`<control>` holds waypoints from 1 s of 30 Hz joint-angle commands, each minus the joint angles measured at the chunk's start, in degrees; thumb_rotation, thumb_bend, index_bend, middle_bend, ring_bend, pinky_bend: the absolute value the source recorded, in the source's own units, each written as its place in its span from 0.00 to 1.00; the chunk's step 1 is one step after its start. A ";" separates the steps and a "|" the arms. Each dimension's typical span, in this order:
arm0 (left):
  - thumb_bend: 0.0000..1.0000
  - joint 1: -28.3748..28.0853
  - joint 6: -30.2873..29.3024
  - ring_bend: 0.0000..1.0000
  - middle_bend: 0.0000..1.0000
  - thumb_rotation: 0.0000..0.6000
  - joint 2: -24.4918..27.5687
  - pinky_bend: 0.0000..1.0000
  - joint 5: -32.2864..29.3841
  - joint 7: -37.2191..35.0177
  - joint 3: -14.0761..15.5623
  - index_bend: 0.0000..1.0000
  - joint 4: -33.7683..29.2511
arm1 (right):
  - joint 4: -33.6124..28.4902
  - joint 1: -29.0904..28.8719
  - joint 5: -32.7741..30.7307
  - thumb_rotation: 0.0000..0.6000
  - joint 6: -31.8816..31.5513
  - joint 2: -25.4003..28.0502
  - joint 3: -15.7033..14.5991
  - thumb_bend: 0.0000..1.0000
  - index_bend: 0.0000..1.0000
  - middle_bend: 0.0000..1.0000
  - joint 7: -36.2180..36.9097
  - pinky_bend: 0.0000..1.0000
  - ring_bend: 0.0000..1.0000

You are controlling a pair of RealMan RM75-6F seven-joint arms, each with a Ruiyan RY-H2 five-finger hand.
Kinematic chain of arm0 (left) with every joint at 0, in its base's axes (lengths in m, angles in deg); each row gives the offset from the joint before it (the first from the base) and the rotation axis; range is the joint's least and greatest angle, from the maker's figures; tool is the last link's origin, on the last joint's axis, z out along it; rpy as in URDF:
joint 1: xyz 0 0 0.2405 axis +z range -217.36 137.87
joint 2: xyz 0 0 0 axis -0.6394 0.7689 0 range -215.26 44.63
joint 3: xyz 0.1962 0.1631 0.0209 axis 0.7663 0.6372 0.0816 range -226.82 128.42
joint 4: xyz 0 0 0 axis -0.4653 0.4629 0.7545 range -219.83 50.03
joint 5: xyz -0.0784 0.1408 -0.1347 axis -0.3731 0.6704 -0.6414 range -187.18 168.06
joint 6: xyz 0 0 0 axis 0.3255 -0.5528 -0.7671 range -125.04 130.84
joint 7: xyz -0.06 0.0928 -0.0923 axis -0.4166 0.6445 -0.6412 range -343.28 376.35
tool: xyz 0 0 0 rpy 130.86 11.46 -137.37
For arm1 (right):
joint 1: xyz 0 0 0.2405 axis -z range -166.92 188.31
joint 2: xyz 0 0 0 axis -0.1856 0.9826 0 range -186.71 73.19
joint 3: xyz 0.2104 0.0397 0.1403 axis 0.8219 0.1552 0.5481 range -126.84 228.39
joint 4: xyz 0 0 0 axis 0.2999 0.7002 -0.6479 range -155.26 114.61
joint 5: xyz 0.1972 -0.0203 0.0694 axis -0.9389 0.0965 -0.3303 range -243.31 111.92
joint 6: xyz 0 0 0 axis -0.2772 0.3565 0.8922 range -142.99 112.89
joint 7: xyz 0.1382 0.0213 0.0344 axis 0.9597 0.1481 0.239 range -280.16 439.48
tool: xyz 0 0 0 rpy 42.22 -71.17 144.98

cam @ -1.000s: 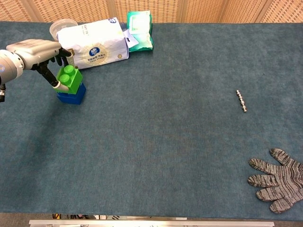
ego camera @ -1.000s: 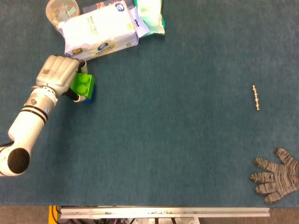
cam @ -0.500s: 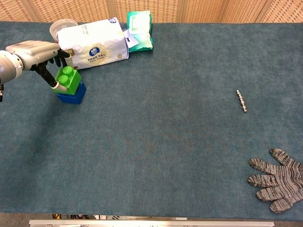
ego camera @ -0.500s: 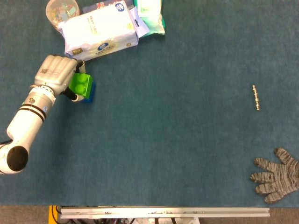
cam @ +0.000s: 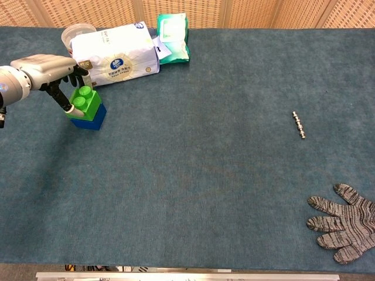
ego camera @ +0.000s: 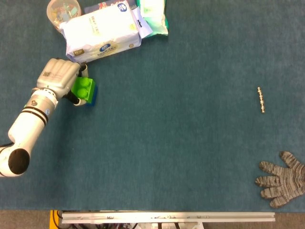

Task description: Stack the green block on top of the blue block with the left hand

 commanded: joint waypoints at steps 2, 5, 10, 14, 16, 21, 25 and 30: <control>0.13 -0.08 -0.05 0.30 0.39 1.00 -0.40 0.26 -0.13 -0.38 0.02 0.46 0.39 | -0.01 0.02 0.00 1.00 -0.04 0.05 0.03 0.23 0.32 0.35 0.03 0.28 0.23; 0.13 -0.08 -0.13 0.30 0.39 1.00 -0.66 0.26 -0.10 -0.59 0.15 0.46 0.69 | -0.03 0.05 -0.02 1.00 -0.03 0.09 0.03 0.23 0.32 0.35 0.04 0.28 0.23; 0.13 0.06 -0.03 0.30 0.39 1.00 -1.00 0.26 -0.03 -1.02 0.53 0.46 1.13 | 0.05 0.07 -0.01 1.00 0.00 0.01 0.00 0.23 0.32 0.35 0.02 0.28 0.23; 0.13 0.24 0.05 0.30 0.39 1.00 -1.33 0.26 -0.01 -1.59 0.65 0.46 1.61 | 0.00 0.12 -0.01 1.00 -0.03 -0.01 -0.02 0.23 0.32 0.35 -0.08 0.28 0.23; 0.13 0.35 0.11 0.30 0.39 1.00 -1.53 0.26 0.04 -1.94 0.68 0.46 1.93 | -0.05 0.14 -0.03 1.00 -0.06 0.01 -0.01 0.23 0.32 0.35 -0.17 0.28 0.23; 0.13 0.50 0.27 0.30 0.39 1.00 -1.57 0.26 0.30 -2.59 0.70 0.45 2.21 | -0.29 0.20 0.09 1.00 -0.25 0.13 0.01 0.23 0.32 0.35 -0.37 0.28 0.23; 0.13 0.69 0.31 0.29 0.38 1.00 -1.33 0.26 0.78 -3.17 0.68 0.39 2.04 | -0.43 0.29 0.08 1.00 -0.37 0.20 0.01 0.23 0.32 0.35 -0.45 0.28 0.23; 0.13 1.31 -0.27 0.28 0.30 1.00 -0.44 0.26 2.17 -4.78 0.11 0.23 1.13 | -0.42 0.33 0.11 1.00 -0.47 0.17 0.05 0.23 0.32 0.35 -0.35 0.28 0.23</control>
